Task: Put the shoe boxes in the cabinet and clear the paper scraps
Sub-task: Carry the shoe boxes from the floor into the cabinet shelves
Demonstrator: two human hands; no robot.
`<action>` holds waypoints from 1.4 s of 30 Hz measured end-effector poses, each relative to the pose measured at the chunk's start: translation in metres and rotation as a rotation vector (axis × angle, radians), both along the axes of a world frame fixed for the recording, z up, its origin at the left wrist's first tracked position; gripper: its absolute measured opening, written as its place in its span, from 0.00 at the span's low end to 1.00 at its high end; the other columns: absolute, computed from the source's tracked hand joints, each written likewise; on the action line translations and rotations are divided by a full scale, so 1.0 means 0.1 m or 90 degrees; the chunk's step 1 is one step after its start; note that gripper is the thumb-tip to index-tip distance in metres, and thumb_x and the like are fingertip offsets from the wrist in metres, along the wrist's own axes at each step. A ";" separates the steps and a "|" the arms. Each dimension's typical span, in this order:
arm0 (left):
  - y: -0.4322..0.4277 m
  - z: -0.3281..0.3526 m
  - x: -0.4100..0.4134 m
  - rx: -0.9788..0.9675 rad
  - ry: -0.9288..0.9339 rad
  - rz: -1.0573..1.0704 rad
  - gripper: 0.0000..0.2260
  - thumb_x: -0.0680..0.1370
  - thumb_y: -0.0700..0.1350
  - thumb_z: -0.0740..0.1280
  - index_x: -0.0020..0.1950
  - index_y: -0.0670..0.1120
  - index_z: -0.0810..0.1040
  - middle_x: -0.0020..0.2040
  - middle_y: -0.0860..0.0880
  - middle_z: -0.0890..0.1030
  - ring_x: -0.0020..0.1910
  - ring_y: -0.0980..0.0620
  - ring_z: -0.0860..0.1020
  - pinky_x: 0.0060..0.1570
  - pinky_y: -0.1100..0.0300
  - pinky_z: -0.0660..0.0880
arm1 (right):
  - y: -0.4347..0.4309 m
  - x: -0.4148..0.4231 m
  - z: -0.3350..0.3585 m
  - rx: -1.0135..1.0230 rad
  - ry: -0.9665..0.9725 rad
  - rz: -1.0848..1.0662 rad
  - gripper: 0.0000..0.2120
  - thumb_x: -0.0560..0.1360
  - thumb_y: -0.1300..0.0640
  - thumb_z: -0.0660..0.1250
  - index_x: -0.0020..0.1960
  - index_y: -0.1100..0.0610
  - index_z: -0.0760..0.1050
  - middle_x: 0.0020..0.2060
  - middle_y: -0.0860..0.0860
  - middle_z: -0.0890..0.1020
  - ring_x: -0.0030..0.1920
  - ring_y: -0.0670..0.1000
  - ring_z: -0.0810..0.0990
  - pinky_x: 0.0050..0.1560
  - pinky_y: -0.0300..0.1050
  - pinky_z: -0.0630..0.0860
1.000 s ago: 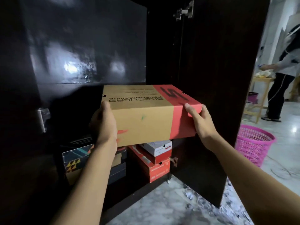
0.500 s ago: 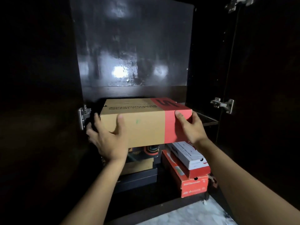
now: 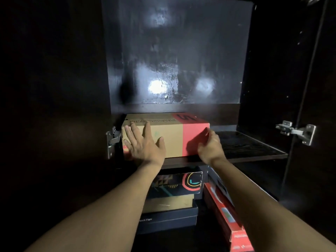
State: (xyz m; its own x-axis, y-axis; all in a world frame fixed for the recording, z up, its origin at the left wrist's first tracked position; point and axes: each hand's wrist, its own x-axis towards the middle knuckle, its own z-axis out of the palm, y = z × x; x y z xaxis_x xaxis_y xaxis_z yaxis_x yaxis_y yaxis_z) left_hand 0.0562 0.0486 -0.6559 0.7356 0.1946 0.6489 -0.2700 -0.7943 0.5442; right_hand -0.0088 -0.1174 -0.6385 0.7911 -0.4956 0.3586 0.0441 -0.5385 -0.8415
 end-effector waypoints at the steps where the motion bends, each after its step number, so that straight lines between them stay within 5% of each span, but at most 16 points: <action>1: 0.02 0.00 0.06 0.019 0.012 0.003 0.33 0.75 0.55 0.67 0.78 0.55 0.59 0.80 0.42 0.49 0.79 0.42 0.41 0.75 0.41 0.48 | 0.03 0.05 -0.02 0.002 0.012 0.017 0.30 0.77 0.68 0.61 0.77 0.61 0.57 0.70 0.57 0.66 0.70 0.55 0.68 0.69 0.36 0.58; 5: 0.14 -0.01 0.27 0.030 0.039 -0.036 0.35 0.77 0.52 0.68 0.79 0.57 0.53 0.81 0.46 0.41 0.79 0.44 0.38 0.74 0.42 0.54 | 0.04 0.27 -0.10 -0.043 0.056 0.067 0.34 0.77 0.67 0.60 0.79 0.58 0.52 0.79 0.53 0.54 0.77 0.54 0.59 0.76 0.40 0.52; 9: 0.18 -0.04 0.33 0.032 0.055 -0.055 0.38 0.76 0.51 0.68 0.80 0.58 0.49 0.80 0.47 0.35 0.79 0.44 0.37 0.73 0.40 0.56 | -0.02 0.31 -0.07 -0.076 0.111 0.086 0.34 0.79 0.64 0.60 0.80 0.54 0.50 0.80 0.48 0.48 0.77 0.53 0.60 0.63 0.32 0.58; 12: 0.17 0.02 0.28 0.054 0.077 -0.056 0.39 0.75 0.54 0.68 0.80 0.57 0.49 0.80 0.45 0.36 0.78 0.41 0.36 0.74 0.40 0.54 | -0.08 0.23 -0.04 -0.064 0.100 0.092 0.30 0.78 0.63 0.61 0.79 0.54 0.58 0.76 0.52 0.64 0.71 0.53 0.69 0.68 0.38 0.64; 15: 0.17 0.14 0.11 0.114 0.141 -0.054 0.38 0.74 0.57 0.66 0.79 0.57 0.51 0.80 0.45 0.39 0.78 0.40 0.40 0.73 0.37 0.54 | -0.11 0.04 -0.09 -0.066 0.081 0.078 0.24 0.78 0.63 0.60 0.73 0.53 0.69 0.63 0.55 0.79 0.56 0.52 0.79 0.56 0.39 0.72; 18: 0.09 0.20 -0.18 0.163 0.141 -0.067 0.31 0.74 0.58 0.64 0.76 0.54 0.60 0.80 0.44 0.52 0.78 0.40 0.47 0.71 0.41 0.57 | -0.16 -0.26 -0.19 -0.065 0.043 0.056 0.20 0.78 0.64 0.60 0.69 0.53 0.74 0.51 0.52 0.81 0.41 0.46 0.77 0.46 0.38 0.72; 21: -0.09 0.10 -0.53 0.133 0.097 -0.210 0.23 0.76 0.54 0.64 0.70 0.52 0.70 0.70 0.46 0.71 0.74 0.42 0.62 0.65 0.48 0.68 | -0.29 -0.65 -0.34 -0.038 0.008 0.000 0.18 0.78 0.63 0.61 0.67 0.55 0.75 0.50 0.52 0.80 0.35 0.41 0.74 0.42 0.37 0.71; 25: -0.47 -0.28 -1.05 0.128 0.135 -0.458 0.18 0.75 0.55 0.64 0.65 0.56 0.75 0.61 0.49 0.80 0.60 0.44 0.78 0.56 0.52 0.77 | -0.44 -1.40 -0.60 -0.053 0.023 -0.090 0.19 0.77 0.63 0.60 0.66 0.55 0.77 0.57 0.50 0.81 0.56 0.50 0.80 0.60 0.45 0.75; 29: -0.99 -0.74 -1.63 0.153 0.172 -0.690 0.13 0.75 0.48 0.66 0.59 0.53 0.80 0.51 0.46 0.84 0.51 0.44 0.81 0.52 0.52 0.78 | -0.59 -2.31 -0.87 -0.102 0.096 -0.204 0.18 0.79 0.63 0.60 0.66 0.57 0.76 0.60 0.53 0.81 0.61 0.50 0.79 0.60 0.38 0.72; 33: -1.51 -1.07 -2.41 0.130 0.236 -0.867 0.13 0.75 0.52 0.65 0.58 0.53 0.80 0.46 0.48 0.84 0.47 0.47 0.81 0.49 0.53 0.79 | -0.68 -3.35 -1.14 -0.071 0.114 -0.300 0.16 0.76 0.65 0.59 0.60 0.55 0.79 0.49 0.52 0.83 0.51 0.53 0.83 0.60 0.53 0.77; 37: -1.84 -1.28 -3.25 0.170 0.306 -0.998 0.13 0.74 0.56 0.64 0.56 0.57 0.81 0.44 0.55 0.83 0.46 0.48 0.81 0.48 0.55 0.79 | -0.61 -4.39 -1.35 -0.029 0.189 -0.437 0.15 0.77 0.66 0.59 0.57 0.54 0.79 0.44 0.51 0.84 0.44 0.56 0.85 0.53 0.53 0.80; 42: -2.00 -1.69 -4.24 0.162 0.425 -1.056 0.15 0.76 0.51 0.67 0.61 0.50 0.80 0.59 0.47 0.82 0.59 0.46 0.79 0.56 0.58 0.74 | -0.42 -5.42 -1.72 0.031 0.251 -0.567 0.15 0.76 0.64 0.60 0.57 0.53 0.79 0.46 0.54 0.85 0.42 0.55 0.85 0.46 0.47 0.80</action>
